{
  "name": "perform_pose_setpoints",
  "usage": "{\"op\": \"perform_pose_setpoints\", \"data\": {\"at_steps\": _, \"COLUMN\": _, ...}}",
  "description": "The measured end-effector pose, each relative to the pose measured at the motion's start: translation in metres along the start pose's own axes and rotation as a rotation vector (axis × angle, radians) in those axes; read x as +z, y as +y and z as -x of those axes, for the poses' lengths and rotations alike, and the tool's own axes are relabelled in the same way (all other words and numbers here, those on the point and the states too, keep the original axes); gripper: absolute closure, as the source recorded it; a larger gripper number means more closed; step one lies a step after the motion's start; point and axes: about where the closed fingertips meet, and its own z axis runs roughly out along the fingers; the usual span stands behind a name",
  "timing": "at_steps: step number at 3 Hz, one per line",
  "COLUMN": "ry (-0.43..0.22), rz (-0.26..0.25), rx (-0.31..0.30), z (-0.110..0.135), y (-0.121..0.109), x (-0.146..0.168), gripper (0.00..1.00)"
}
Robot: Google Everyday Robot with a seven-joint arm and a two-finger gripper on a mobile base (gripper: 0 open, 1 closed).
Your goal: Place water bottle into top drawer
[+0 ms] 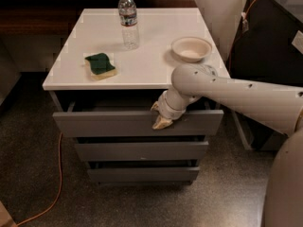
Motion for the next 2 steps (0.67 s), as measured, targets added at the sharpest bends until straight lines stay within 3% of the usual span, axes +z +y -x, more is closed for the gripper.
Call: {"op": "perform_pose_setpoints", "data": {"at_steps": 2, "ry": -0.009, "rz": 0.004, "rx": 0.0, "z": 0.0073, "y": 0.0139, "x": -0.0044, "gripper": 1.0}}
